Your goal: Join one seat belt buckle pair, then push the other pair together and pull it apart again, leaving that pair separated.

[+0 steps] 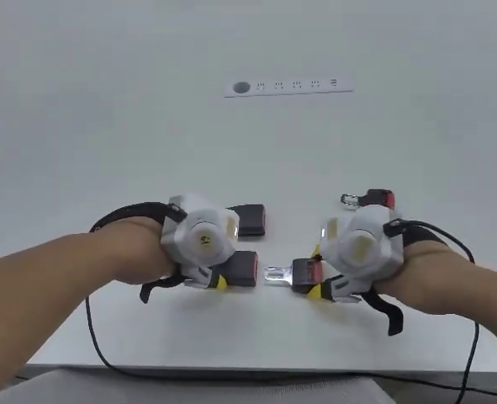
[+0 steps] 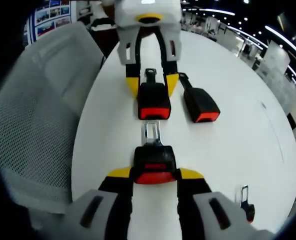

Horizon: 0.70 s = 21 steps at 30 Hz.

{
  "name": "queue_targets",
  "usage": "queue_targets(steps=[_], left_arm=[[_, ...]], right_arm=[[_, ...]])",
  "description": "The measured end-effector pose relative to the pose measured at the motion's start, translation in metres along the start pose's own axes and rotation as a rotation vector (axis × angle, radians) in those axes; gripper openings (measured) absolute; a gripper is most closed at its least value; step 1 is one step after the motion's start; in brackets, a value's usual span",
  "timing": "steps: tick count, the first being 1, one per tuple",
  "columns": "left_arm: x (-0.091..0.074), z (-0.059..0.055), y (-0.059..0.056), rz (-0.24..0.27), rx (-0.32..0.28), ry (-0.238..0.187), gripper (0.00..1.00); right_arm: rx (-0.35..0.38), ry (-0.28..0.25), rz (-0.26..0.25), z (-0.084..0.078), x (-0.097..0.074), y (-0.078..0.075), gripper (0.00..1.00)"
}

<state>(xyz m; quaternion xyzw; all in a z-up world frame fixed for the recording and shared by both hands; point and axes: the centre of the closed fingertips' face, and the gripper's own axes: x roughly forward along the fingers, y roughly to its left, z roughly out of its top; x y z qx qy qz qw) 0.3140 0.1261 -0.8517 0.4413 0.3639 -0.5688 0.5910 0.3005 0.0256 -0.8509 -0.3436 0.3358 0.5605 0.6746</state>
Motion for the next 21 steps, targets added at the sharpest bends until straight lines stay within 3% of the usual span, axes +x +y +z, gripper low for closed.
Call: queue_targets(steps=[4, 18, 21], left_arm=[[-0.0002, -0.0003, -0.0002, 0.0, -0.004, 0.007, 0.33], [0.0003, -0.0008, -0.0006, -0.006, -0.029, 0.033, 0.33], [0.0005, -0.0004, -0.001, -0.008, -0.02, 0.042, 0.33]], right_arm=[[0.007, 0.005, -0.004, 0.0063, 0.0042, -0.0031, 0.33], [-0.005, 0.016, -0.023, 0.0049, 0.0016, -0.0035, 0.33], [0.006, -0.006, -0.022, 0.0085, 0.0022, 0.0002, 0.33]])
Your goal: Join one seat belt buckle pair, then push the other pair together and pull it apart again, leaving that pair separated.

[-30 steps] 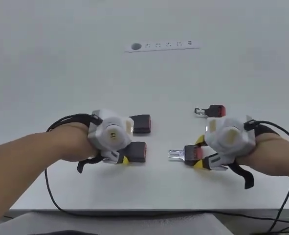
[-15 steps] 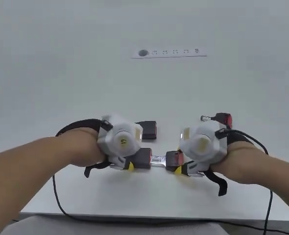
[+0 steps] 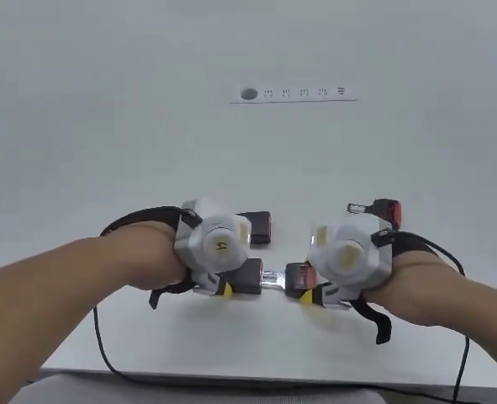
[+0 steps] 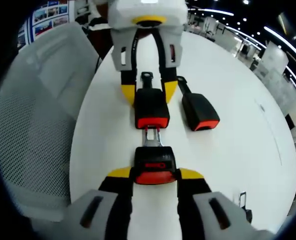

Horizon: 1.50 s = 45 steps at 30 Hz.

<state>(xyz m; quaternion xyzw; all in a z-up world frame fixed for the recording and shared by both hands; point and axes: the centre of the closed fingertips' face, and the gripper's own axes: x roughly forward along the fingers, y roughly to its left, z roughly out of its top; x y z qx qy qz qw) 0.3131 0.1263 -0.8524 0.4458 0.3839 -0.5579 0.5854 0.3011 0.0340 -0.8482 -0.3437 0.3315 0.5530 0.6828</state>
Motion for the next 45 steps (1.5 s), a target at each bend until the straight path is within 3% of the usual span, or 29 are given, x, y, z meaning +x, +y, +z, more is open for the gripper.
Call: queue_targets(steps=[9, 13, 19, 26, 33, 36, 37, 45], left_arm=[[0.0, 0.0, 0.0, -0.004, 0.007, -0.007, 0.33], [-0.001, -0.002, -0.001, 0.005, 0.008, -0.046, 0.32], [0.0, -0.001, 0.0, 0.003, 0.0, -0.065, 0.32], [0.001, -0.001, 0.0, -0.003, 0.007, -0.039, 0.32], [0.001, -0.001, 0.0, -0.014, 0.001, -0.056, 0.32], [0.001, -0.001, 0.0, -0.013, -0.005, -0.046, 0.31], [0.001, 0.0, 0.0, -0.014, 0.0, -0.045, 0.31], [0.001, -0.001, 0.001, -0.013, -0.011, -0.032, 0.32]], right_arm=[[0.002, -0.03, -0.003, 0.005, 0.005, -0.001, 0.32], [0.004, -0.027, 0.0, 0.007, 0.007, -0.001, 0.32], [0.005, -0.014, -0.004, 0.014, 0.01, 0.0, 0.3], [0.014, -0.04, 0.016, 0.019, 0.013, -0.001, 0.29], [0.037, -0.074, 0.025, 0.024, 0.016, -0.002, 0.29], [0.043, -0.114, 0.019, 0.033, 0.015, -0.004, 0.29], [0.049, -0.097, 0.023, 0.028, 0.012, -0.002, 0.29], [0.037, -0.111, 0.033, 0.027, 0.011, 0.002, 0.3]])
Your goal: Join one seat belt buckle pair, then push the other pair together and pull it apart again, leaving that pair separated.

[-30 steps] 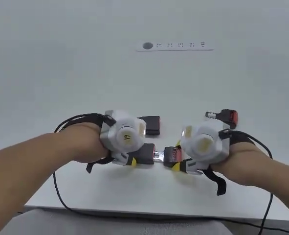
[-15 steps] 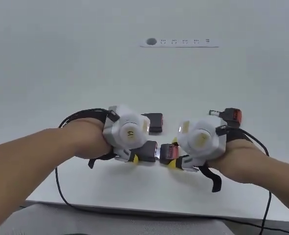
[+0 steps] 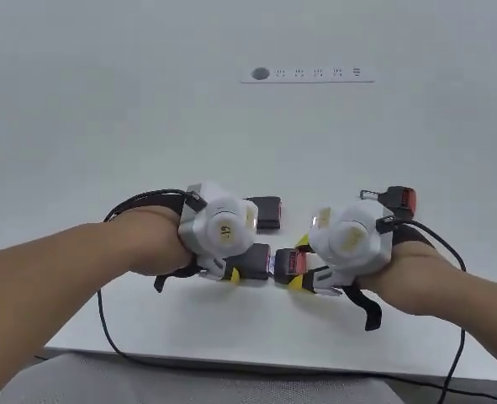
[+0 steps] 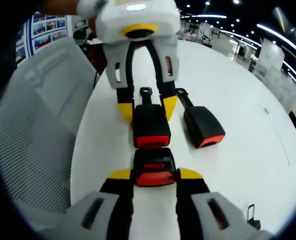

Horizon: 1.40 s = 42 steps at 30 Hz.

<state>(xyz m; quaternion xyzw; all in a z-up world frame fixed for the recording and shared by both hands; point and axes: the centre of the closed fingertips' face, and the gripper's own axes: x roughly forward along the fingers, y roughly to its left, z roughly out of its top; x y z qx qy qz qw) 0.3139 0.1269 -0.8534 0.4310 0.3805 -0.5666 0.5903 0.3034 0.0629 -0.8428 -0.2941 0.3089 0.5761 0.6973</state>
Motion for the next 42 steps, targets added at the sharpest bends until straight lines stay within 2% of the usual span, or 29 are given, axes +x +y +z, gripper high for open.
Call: queue_targets(steps=[18, 22, 26, 29, 32, 34, 37, 42], left_arm=[[-0.002, -0.003, 0.001, 0.006, -0.018, 0.008, 0.32], [-0.002, -0.002, 0.0, 0.006, -0.02, -0.002, 0.33], [-0.002, -0.002, 0.0, 0.015, -0.019, 0.009, 0.34], [-0.005, -0.002, -0.001, 0.026, -0.031, -0.013, 0.34], [-0.015, 0.005, 0.003, 0.058, -0.083, -0.061, 0.36], [-0.024, 0.006, 0.003, 0.06, -0.08, -0.064, 0.39], [-0.037, 0.01, 0.013, 0.085, -0.077, -0.088, 0.42], [-0.049, 0.015, 0.039, 0.142, -0.098, -0.118, 0.45]], right_arm=[[-0.024, 0.02, 0.014, -0.006, 0.001, 0.001, 0.31], [-0.006, 0.03, 0.041, -0.006, 0.002, -0.001, 0.32], [-0.015, 0.039, 0.046, -0.005, 0.002, 0.0, 0.33], [0.006, 0.033, 0.055, -0.003, 0.0, 0.001, 0.33], [0.022, 0.002, 0.053, 0.004, -0.006, 0.002, 0.35], [0.019, -0.013, 0.04, 0.01, -0.011, 0.0, 0.4], [0.022, -0.019, 0.029, 0.014, -0.018, -0.004, 0.41], [0.009, -0.031, -0.01, 0.017, -0.031, -0.02, 0.45]])
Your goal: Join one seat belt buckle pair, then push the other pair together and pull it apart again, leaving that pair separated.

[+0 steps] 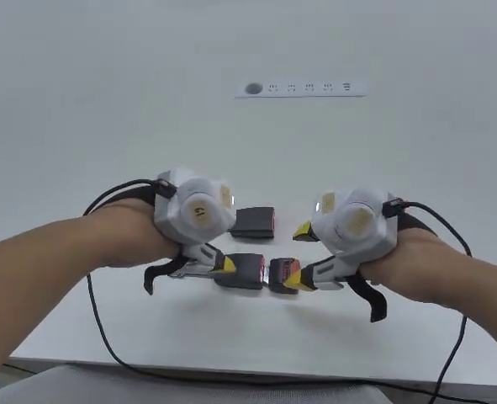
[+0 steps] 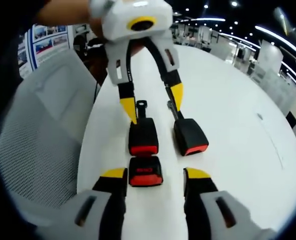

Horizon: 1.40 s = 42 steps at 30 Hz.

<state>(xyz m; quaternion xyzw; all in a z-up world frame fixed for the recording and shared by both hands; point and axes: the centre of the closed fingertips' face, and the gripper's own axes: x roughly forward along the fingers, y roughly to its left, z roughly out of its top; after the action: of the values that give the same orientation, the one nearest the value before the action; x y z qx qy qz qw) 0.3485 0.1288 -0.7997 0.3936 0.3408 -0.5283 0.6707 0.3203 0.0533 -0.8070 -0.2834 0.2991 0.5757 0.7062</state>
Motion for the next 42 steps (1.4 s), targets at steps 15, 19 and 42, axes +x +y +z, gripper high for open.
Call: queue_targets(steps=[15, 19, 42], left_arm=[[0.029, 0.003, 0.034, 0.012, -0.018, 0.013, 0.53], [0.035, 0.003, 0.04, 0.006, -0.02, 0.015, 0.54], [0.063, 0.003, 0.038, -0.122, 0.07, 0.062, 0.36]], right_arm=[[0.05, 0.08, -0.163, -0.073, -0.059, -0.081, 0.49], [0.073, 0.106, -0.191, -0.091, -0.072, -0.096, 0.48], [0.079, 0.171, -0.125, -0.135, -0.054, -0.126, 0.34]])
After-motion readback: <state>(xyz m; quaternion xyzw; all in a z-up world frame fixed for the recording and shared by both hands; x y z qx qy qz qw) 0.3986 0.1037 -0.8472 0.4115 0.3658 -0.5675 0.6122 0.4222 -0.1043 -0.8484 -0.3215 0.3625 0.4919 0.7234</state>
